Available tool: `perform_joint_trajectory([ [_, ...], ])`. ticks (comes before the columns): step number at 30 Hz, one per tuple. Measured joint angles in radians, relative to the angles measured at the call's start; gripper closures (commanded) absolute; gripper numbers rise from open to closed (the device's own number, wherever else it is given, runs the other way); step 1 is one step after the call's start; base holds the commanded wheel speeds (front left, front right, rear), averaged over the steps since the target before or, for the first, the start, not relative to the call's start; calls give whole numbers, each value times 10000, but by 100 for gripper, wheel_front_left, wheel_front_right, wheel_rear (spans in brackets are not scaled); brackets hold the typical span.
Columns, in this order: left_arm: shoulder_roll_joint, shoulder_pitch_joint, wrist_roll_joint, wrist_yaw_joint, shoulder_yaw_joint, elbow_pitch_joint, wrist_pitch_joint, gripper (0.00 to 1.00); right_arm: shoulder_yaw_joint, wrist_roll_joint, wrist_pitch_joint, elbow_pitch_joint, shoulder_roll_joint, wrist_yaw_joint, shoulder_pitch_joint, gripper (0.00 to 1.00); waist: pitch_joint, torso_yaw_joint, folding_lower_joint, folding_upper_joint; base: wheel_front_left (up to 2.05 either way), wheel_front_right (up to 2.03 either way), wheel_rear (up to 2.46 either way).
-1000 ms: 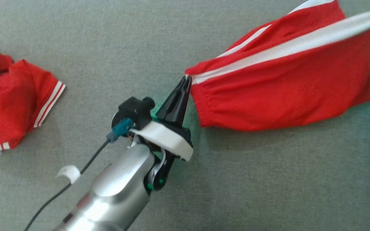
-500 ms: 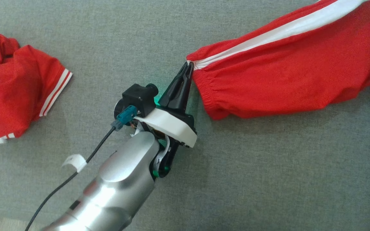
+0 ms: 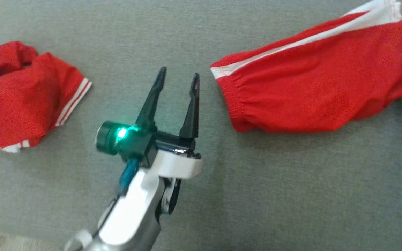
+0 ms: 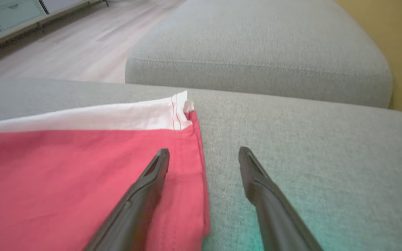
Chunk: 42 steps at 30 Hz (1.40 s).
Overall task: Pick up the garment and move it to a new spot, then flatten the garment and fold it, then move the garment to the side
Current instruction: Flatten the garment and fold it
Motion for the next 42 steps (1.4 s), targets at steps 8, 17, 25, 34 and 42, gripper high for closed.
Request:
perform_joint_trajectory([
  [8, 0, 1337, 1695, 1057, 351, -2088, -8, 0, 157, 727, 709, 1164, 150, 0, 5, 0, -325, 670, 0, 0, 0, 0, 0],
  [17, 19, 2538, 2585, 1847, 374, -1906, -10, 0, 437, 1432, 949, 1396, 479, 0, 166, 100, -760, 680, 0, 0, 0, 0, 0],
  [25, 40, 2808, 2587, 1653, 779, -1990, -10, 0, 320, 1779, 96, 1559, 192, 0, 788, 100, -1228, -220, 0, 0, 0, 0, 0],
  [34, 54, 3063, 2658, 1198, 978, -1912, -10, 0, -226, 1929, -313, 1463, -395, 0, 1027, 100, -1629, -1475, 0, 1, 0, 0, 0],
  [42, 58, 3091, 2734, 938, 1068, -1806, -10, 0, -742, 1120, -387, 201, -10, 0, 1011, 100, -2189, -1883, 0, 1, 0, 0, 0],
])
